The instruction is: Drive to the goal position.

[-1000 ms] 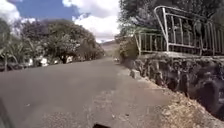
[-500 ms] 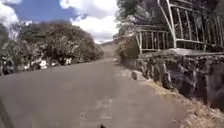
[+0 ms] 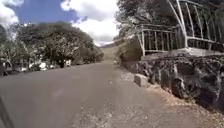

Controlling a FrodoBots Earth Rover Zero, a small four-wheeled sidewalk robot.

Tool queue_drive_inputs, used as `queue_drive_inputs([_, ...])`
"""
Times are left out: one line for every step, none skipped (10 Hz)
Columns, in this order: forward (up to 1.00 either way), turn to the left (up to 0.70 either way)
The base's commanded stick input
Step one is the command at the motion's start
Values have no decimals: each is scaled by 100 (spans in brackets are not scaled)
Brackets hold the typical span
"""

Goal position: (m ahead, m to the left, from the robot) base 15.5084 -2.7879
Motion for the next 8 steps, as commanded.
queue_drive_inputs([70,0])
queue_drive_inputs([70,0])
queue_drive_inputs([70,0])
queue_drive_inputs([70,0])
queue_drive_inputs([70,0])
queue_drive_inputs([70,0])
queue_drive_inputs([70,0])
queue_drive_inputs([70,0])
